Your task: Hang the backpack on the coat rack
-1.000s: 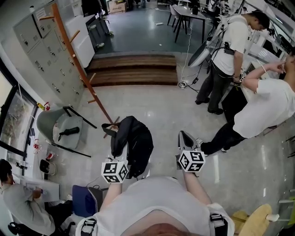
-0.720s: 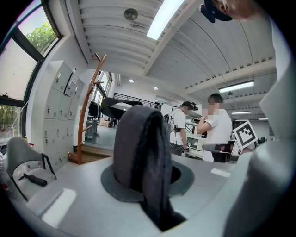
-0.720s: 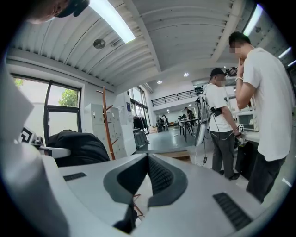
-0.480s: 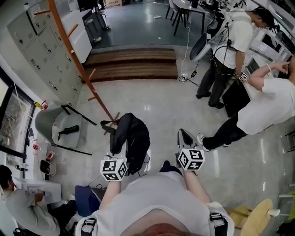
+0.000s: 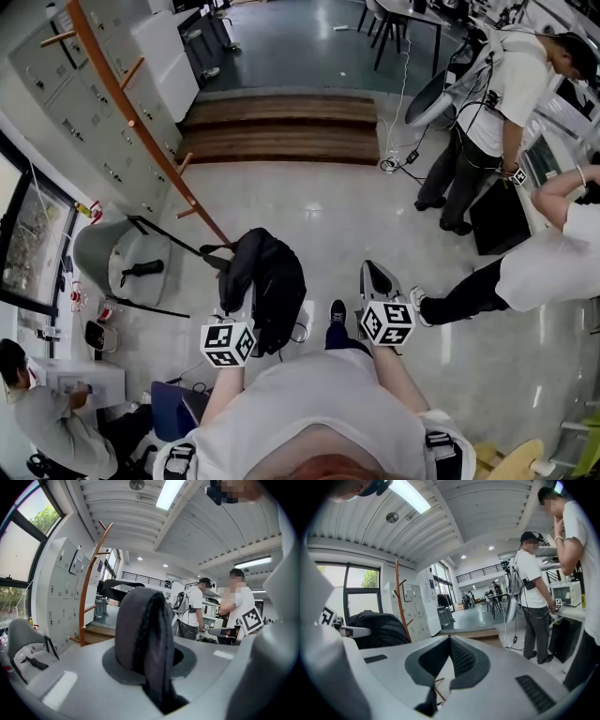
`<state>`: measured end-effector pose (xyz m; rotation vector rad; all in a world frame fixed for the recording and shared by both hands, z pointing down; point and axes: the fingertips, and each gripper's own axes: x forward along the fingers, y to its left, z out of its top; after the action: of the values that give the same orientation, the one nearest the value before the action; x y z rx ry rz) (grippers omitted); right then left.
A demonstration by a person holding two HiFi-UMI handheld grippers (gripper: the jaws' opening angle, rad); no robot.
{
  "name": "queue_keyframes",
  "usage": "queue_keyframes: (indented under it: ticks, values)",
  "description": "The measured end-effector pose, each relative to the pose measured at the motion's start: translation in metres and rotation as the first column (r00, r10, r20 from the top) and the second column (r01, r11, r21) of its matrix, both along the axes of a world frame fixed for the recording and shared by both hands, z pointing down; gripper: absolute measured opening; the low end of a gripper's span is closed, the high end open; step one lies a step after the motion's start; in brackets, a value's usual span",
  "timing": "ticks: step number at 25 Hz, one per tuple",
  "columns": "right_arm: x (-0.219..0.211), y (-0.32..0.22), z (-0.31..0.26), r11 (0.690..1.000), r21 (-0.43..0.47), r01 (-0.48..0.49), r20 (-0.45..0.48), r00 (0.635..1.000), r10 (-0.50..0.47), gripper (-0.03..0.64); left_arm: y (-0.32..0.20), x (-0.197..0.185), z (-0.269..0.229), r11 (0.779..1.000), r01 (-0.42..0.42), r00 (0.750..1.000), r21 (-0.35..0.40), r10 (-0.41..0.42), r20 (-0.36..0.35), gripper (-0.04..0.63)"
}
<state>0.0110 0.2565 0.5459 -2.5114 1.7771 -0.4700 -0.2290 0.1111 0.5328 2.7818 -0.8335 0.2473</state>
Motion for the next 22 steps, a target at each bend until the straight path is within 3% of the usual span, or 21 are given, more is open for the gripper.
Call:
queue_keyframes:
  ticks: [5, 12, 22]
  values:
    - [0.065, -0.059, 0.000, 0.997, 0.001, 0.083, 0.013, 0.996, -0.083, 0.008, -0.045, 0.051, -0.007, 0.995, 0.096, 0.995, 0.010, -0.096, 0.009, 0.075]
    - [0.133, -0.133, -0.012, 0.973, -0.002, 0.230, -0.026, 0.973, -0.230, 0.008, -0.097, 0.099, -0.030, 0.965, 0.262, 0.964, 0.033, -0.260, -0.046, 0.075]
    - [0.168, -0.198, -0.013, 0.950, 0.018, 0.311, -0.007, 0.950, -0.311, 0.008, -0.139, 0.139, -0.032, 0.946, 0.321, 0.947, 0.030, -0.321, -0.029, 0.075]
